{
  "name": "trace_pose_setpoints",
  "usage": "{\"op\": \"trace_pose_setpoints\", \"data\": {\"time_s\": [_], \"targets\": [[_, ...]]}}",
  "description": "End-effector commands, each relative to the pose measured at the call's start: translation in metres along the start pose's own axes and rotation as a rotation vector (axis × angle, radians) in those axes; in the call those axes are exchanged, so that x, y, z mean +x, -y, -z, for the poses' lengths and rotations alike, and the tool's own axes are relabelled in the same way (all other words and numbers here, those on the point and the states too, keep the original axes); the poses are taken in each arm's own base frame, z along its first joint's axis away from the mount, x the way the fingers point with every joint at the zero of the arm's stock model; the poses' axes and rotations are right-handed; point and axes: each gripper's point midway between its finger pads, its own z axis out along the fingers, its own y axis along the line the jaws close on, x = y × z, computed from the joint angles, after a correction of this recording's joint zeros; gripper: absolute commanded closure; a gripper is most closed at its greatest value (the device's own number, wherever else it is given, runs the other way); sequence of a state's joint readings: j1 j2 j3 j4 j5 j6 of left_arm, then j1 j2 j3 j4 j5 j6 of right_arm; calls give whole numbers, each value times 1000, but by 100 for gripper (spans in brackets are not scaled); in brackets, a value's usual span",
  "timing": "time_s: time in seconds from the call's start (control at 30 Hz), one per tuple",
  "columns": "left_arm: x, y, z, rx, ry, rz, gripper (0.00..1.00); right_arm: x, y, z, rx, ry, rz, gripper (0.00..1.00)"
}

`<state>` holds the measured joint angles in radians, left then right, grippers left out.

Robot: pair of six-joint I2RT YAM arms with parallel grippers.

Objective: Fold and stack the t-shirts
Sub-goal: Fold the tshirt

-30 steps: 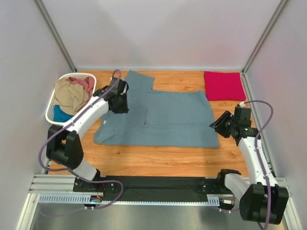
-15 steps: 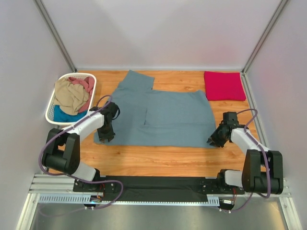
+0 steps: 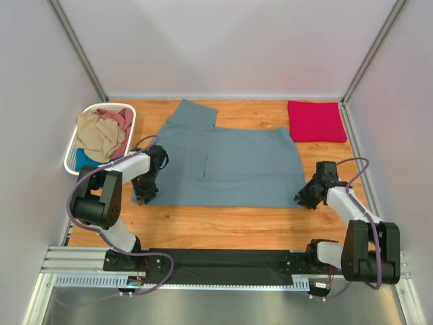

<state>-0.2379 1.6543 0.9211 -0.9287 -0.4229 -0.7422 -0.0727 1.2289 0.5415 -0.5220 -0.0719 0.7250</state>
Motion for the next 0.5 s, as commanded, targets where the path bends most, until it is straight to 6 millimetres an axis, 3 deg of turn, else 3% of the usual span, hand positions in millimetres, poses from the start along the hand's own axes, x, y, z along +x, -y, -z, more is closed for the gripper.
{"op": "trace_pose_setpoints", "data": {"time_s": [0.0, 0.13, 0.23, 0.27, 0.3, 0.33, 0.37, 0.4, 0.43, 0.47], "targets": [[-6, -17, -5, -94, 22, 72, 65, 14, 39, -1, 137, -2, -6, 72], [-15, -37, 15, -121, 79, 106, 65, 15, 32, 16, 102, 1, -5, 69], [-39, -41, 45, -27, 172, 140, 64, 1, 7, 35, -2, 43, 33, 65], [-48, -41, 57, 6, 205, 149, 64, -10, -9, 46, -57, 71, 55, 63], [-54, -31, 68, 70, 206, 143, 64, -16, -18, 51, -86, 84, 74, 61], [-77, -17, 90, 171, 269, 109, 64, -24, -27, 55, -113, 99, 95, 60], [-86, -2, 102, 261, 288, 82, 64, -31, -39, 61, -149, 108, 142, 59], [-86, 25, 118, 426, 270, 31, 63, -46, -54, 66, -170, 125, 160, 59], [-105, 41, 139, 530, 340, -7, 63, -55, -65, 70, -194, 138, 181, 58], [-109, 52, 146, 574, 342, -22, 61, -61, -76, 73, -222, 138, 213, 58]]}}
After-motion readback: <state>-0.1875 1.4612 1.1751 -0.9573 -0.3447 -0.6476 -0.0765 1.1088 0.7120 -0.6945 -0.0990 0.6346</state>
